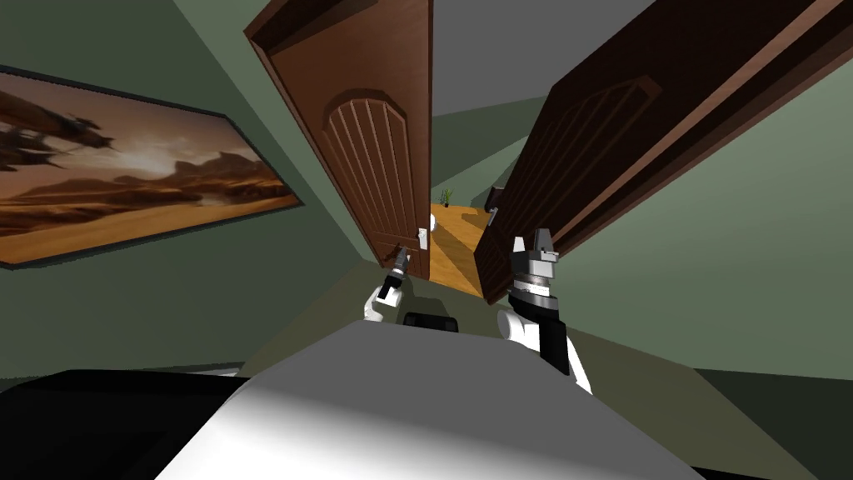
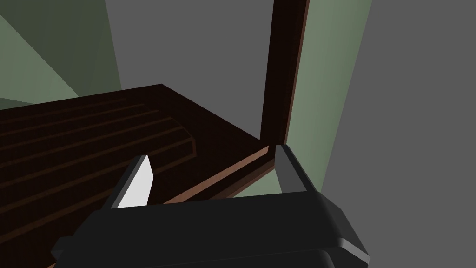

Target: Push the door open

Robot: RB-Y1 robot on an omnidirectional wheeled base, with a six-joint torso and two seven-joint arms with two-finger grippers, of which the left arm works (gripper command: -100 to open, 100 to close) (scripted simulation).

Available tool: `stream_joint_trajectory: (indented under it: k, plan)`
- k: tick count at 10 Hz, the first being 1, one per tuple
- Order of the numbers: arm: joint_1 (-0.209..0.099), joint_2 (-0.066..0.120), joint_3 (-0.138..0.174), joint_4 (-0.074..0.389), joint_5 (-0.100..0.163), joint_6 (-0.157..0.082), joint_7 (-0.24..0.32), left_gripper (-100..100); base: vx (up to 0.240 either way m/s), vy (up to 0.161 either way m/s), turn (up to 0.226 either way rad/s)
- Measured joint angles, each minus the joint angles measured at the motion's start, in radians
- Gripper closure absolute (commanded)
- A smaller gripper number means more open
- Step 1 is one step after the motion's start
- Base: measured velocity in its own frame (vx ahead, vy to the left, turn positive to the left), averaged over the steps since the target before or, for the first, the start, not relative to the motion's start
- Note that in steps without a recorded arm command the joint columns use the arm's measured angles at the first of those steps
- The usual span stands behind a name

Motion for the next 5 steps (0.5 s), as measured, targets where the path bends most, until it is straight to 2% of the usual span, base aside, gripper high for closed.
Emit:
stream_joint_trajectory:
  k: [2, 3, 5]
  plan:
    - [-0.024, 0.002, -0.007, 0.046, 0.0, 0.008, 0.004, -100, 0.092, 0.042, -0.066]
    - [-0.022, 0.002, -0.015, 0.056, -0.002, 0.011, 0.003, -100, 0.081, 0.037, -0.042]
    - [-0.041, 0.0, -0.022, 0.094, -0.003, 0.016, 0.003, -100, 0.088, 0.043, -0.058]
